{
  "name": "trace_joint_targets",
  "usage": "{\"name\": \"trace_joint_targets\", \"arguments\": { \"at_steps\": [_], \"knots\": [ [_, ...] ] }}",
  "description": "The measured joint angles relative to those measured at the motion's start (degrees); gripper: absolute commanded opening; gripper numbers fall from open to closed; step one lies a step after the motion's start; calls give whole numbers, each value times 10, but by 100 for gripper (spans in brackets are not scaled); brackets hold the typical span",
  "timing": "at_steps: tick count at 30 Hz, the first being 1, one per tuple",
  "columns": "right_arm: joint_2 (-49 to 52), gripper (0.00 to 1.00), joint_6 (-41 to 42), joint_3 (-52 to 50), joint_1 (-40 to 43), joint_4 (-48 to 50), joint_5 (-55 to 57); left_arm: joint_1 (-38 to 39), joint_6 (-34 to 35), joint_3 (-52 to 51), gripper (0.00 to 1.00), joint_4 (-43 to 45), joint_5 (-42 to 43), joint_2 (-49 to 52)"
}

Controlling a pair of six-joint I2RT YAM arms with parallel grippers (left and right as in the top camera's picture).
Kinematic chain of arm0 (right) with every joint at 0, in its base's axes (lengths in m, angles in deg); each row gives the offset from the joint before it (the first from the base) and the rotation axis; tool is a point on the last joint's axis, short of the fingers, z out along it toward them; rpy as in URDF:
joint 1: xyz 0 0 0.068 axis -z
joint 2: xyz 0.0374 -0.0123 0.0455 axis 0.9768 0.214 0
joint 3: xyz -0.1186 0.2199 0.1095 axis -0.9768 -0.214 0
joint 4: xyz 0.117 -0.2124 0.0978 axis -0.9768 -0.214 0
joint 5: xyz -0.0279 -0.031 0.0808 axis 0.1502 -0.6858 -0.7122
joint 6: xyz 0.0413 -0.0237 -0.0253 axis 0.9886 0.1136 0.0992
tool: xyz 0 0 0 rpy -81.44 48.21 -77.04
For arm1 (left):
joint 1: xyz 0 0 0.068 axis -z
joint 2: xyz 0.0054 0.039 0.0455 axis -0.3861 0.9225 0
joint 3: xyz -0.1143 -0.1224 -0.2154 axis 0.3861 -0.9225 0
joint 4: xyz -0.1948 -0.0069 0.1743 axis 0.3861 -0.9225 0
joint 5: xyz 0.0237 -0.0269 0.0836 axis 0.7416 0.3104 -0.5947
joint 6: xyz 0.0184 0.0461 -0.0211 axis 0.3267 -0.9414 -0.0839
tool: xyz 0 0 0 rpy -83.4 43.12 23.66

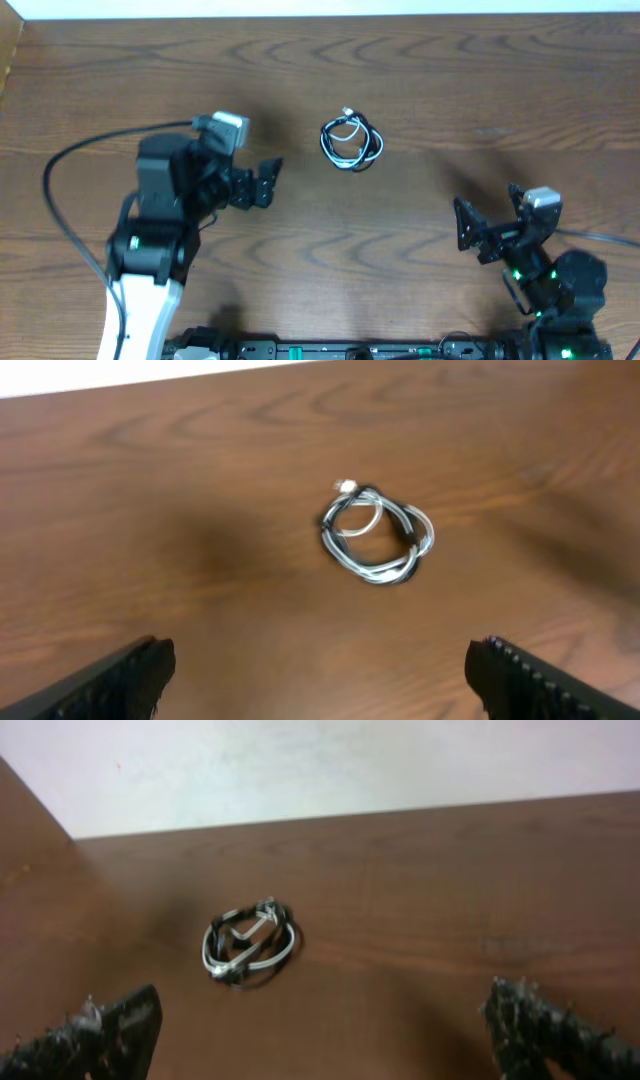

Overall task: Untangle cables
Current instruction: 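Reach the left gripper to the cable bundle and grasp it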

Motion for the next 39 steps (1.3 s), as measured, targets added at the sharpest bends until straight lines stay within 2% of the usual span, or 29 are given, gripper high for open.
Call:
{"name": "trace_joint_targets", "arguments": {
  "at_steps": [5, 9, 12, 16, 18, 19, 21, 23, 28, 32, 39],
  "knots": [
    [163, 99, 2, 151, 0, -97, 0, 31, 22, 162, 98, -121, 14, 136],
    [279, 99, 1, 279, 0, -199, 0, 32, 37, 252, 98, -194, 26, 226],
    [380, 99, -8, 394, 0, -291, 0, 32, 42, 271, 98, -181, 43, 267],
    [438, 99, -11, 441, 0, -289, -9, 33, 43, 273, 99, -157, 73, 316],
    [458, 96, -12, 445, 0, -280, -22, 34, 43, 273, 94, -139, 87, 336],
    [463, 87, -12, 445, 0, -280, -29, 36, 45, 273, 88, -131, 91, 347],
    [476, 76, -11, 445, 0, -279, -42, 42, 61, 273, 71, -115, 96, 377],
    [484, 74, -13, 445, 0, -282, -52, 54, 90, 273, 65, -98, 89, 412],
    [497, 66, -14, 445, 0, -301, -56, 102, 191, 273, 63, -39, -2, 499],
    [508, 65, -14, 445, 0, -305, -56, 146, 247, 273, 50, 12, -92, 536],
    [511, 64, -14, 445, 0, -307, -56, 203, 276, 273, 41, 80, -230, 592]
  ]
}}
